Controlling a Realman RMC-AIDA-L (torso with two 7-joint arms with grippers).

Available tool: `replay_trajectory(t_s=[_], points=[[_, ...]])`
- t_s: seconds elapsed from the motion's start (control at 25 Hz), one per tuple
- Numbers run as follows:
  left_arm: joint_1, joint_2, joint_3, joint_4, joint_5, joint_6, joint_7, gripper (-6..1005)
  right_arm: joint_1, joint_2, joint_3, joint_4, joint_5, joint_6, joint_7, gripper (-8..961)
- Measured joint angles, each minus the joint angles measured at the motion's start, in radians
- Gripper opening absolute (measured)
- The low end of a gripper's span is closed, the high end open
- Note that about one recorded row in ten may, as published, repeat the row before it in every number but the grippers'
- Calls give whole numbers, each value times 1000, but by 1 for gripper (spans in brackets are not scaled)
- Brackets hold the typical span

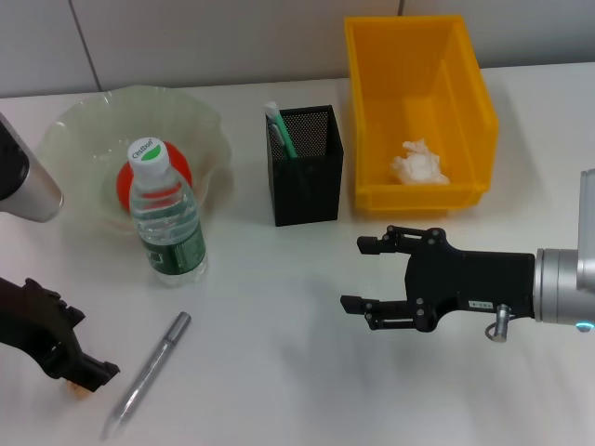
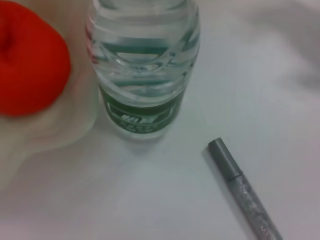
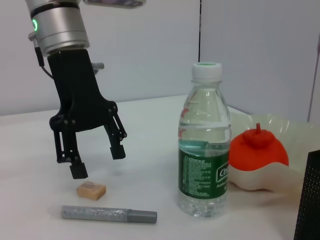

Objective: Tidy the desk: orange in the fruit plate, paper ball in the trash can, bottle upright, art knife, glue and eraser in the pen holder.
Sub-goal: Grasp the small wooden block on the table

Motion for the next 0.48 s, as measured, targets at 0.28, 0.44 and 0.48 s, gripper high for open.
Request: replay_trajectory(t_s=[0.28,0.44,0.48], points=[[0,-1,45,-4,29,-11,-18,862,7,-2,0,0,-2,18,0,784],[0,0,63,-4,35,-19,-23,862,10,-3,0,0,-3,21,0,784],[0,-1,69,-4,38,-24,-23,862,11,-3,0,0,-4,21,0,784]])
